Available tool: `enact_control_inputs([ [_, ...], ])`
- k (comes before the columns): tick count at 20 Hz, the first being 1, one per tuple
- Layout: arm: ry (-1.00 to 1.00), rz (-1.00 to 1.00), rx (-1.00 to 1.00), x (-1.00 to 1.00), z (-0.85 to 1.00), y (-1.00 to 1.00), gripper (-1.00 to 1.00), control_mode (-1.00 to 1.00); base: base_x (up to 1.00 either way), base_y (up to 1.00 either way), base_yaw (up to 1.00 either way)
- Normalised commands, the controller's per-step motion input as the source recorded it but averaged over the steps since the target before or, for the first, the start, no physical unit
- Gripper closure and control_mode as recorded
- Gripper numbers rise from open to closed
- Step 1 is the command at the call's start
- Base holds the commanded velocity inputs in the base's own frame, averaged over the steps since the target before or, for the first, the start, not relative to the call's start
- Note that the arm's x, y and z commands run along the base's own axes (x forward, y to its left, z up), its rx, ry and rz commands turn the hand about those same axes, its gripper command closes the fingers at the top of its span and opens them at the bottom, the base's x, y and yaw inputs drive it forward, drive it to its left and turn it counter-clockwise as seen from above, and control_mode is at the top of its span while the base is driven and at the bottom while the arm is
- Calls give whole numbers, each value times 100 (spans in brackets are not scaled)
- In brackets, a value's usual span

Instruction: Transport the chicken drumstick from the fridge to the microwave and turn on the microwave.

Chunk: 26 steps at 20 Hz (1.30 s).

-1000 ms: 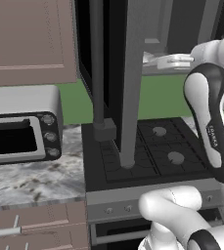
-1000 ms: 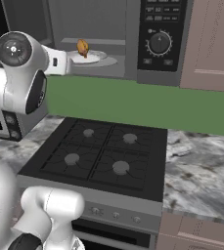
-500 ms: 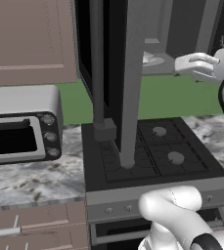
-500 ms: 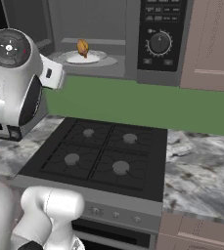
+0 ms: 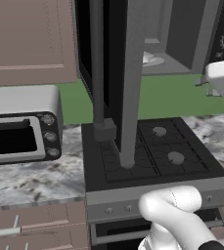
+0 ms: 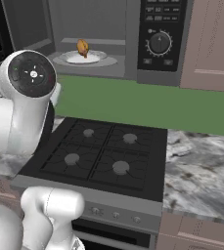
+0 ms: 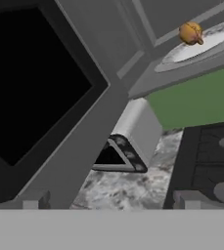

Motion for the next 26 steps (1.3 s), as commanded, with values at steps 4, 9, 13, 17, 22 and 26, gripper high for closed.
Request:
enact_control_inputs([
  [4, 5, 15, 9, -56, -2, 17, -100, -100, 0, 0, 0],
  [9, 14, 9, 9, -59, -2, 23, -100, -100, 0, 0, 0],
  [13, 11, 1, 6, -61, -7, 29, -100, -100, 0, 0, 0],
  [17, 14, 0, 9, -53, -10, 29, -100, -100, 0, 0, 0],
  [22, 16, 0, 8, -41, -22, 32, -100, -100, 0, 0, 0],
  [26, 17, -1, 6, -32, -25, 36, -100, -100, 0, 0, 0],
])
